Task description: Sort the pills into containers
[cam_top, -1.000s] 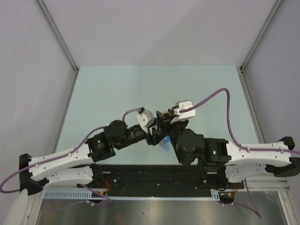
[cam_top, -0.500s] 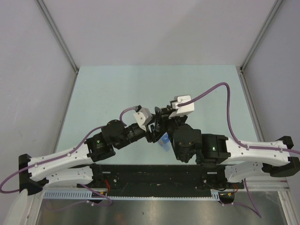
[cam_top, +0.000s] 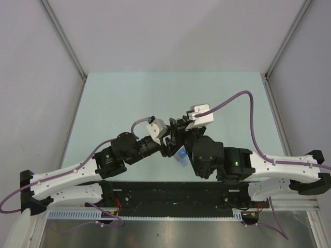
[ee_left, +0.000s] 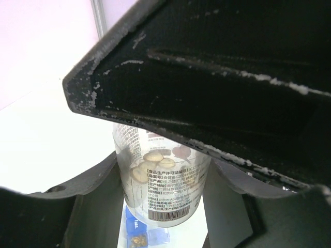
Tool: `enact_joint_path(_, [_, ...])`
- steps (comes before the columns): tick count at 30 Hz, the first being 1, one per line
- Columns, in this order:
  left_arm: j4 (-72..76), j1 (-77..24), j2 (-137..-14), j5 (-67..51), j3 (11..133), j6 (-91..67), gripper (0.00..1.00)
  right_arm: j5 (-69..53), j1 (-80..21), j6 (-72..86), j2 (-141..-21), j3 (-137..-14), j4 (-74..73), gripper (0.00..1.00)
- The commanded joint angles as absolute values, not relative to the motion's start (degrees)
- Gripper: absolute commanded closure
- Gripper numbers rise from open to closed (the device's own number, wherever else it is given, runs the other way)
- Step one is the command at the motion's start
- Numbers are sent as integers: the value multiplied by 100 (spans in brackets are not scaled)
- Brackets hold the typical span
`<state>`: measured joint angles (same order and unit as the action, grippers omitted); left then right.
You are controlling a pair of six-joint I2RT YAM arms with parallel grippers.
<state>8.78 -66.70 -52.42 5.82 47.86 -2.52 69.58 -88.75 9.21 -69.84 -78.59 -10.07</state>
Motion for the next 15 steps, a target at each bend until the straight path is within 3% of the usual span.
enact_joint_path(1, [1793,-6469,-5194,1723,5063,-431,99,6012,-9343,932,-7110,-7866,-1108,57])
enact_joint_path(15, [1784,-6469,-5238,1740,5098,-501,100,5968,-9545,914,-6952,-7866,-1178,48])
